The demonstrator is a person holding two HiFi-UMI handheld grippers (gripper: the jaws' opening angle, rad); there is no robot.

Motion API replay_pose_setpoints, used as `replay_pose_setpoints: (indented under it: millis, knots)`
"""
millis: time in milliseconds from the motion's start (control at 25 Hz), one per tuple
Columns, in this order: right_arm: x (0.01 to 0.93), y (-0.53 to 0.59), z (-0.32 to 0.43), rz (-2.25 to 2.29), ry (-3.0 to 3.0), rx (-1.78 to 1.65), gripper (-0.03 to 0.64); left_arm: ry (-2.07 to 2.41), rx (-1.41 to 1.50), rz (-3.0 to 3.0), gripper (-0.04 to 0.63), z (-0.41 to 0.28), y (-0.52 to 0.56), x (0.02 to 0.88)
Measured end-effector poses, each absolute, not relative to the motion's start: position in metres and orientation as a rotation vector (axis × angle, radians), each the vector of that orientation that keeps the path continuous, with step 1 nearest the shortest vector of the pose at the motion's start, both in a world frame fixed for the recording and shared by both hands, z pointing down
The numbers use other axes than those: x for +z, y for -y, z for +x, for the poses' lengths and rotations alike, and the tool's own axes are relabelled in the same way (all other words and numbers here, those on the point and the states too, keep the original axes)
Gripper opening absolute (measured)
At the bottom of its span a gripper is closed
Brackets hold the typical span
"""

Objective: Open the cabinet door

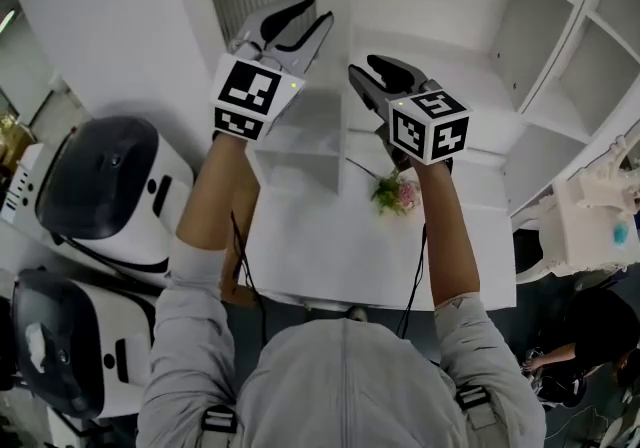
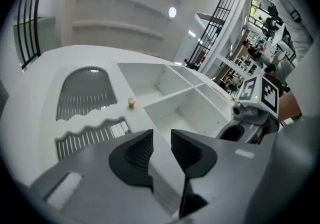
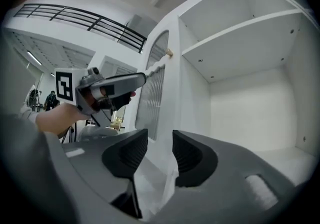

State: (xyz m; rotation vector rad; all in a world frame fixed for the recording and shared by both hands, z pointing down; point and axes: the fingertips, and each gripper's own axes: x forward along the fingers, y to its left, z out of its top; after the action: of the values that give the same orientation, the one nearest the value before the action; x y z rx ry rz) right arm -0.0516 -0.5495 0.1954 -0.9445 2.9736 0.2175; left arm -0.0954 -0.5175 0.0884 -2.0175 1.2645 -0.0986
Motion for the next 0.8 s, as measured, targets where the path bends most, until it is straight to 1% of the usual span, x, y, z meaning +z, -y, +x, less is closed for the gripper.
replay_pose_setpoints:
  millis: [240, 360, 600, 800]
  knots:
    - [0.18, 0.569, -0.067, -0.886, -2.989, 0.239, 0.178, -1.31, -0.055, -1.892, 0.14, -0.097, 0.535, 0.031]
    - [0.175, 0.577, -0.07, -0.877, -2.998, 0.259, 0.189, -1.31, -0.045, -1.862, 0.191, -0.095, 0.544, 0.007]
    - [0.178, 0.582, -0.077, -0.839, -3.044, 0.268, 0.189, -1.329, -0.067, -1.772, 0.192, -0.088, 0.555, -0.02]
    - [0.183, 0.592, -0.081, -0.837, -3.071, 0.254, 0.189, -1.36, -0.065, -1.746, 0.164, -0.089, 0.564, -0.03]
